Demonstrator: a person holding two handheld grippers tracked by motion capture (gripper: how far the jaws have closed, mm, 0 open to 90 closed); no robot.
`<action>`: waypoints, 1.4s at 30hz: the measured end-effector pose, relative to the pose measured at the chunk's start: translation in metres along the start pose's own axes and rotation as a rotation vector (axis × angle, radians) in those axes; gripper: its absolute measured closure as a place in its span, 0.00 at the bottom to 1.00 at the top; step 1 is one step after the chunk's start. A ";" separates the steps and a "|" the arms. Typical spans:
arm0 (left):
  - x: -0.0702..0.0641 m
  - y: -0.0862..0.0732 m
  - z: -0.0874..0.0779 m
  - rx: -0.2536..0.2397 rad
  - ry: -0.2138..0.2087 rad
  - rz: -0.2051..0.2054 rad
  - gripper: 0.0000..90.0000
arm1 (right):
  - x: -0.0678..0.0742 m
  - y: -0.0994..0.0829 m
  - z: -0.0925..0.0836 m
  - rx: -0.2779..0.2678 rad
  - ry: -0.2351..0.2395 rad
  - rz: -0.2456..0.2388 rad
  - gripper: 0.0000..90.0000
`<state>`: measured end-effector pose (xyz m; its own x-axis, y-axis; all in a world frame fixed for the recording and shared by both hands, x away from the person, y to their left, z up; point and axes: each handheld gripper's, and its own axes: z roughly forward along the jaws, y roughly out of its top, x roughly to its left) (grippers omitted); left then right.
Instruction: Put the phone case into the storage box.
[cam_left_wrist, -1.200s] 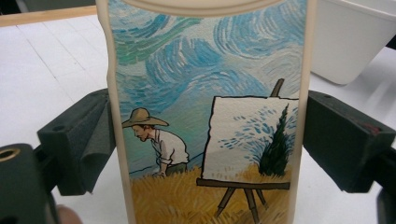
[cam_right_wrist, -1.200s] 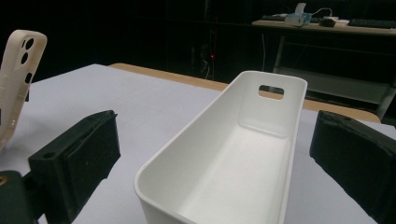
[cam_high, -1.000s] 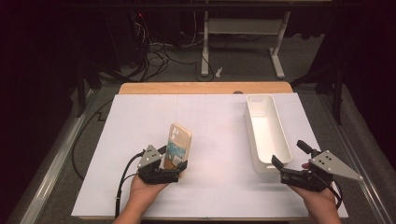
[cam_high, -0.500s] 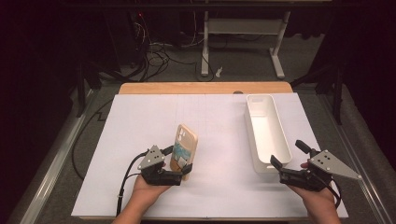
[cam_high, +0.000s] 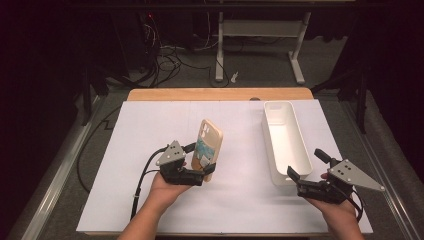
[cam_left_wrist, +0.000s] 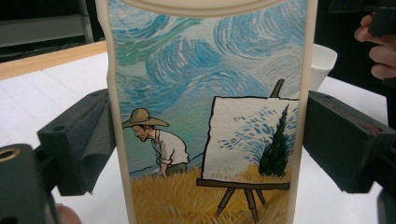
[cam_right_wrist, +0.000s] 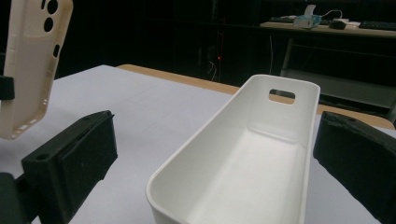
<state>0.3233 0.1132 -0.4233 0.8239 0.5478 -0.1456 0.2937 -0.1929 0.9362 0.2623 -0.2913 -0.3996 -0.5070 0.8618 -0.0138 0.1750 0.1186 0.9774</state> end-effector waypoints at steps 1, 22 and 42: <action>0.000 -0.001 0.002 -0.001 -0.012 -0.008 0.11 | 0.000 0.001 0.000 0.001 0.002 0.001 0.00; -0.006 -0.015 0.007 0.025 -0.111 0.016 0.11 | 0.016 0.037 0.049 0.025 0.092 -0.036 0.00; -0.008 -0.017 0.002 0.000 -0.177 0.037 0.11 | 0.020 0.032 0.047 -0.026 0.200 0.023 0.00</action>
<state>0.3122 0.1106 -0.4386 0.9066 0.3885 -0.1647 0.2613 -0.2104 0.9421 0.2969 -0.2468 -0.3781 -0.6613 0.7486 0.0479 0.1676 0.0851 0.9822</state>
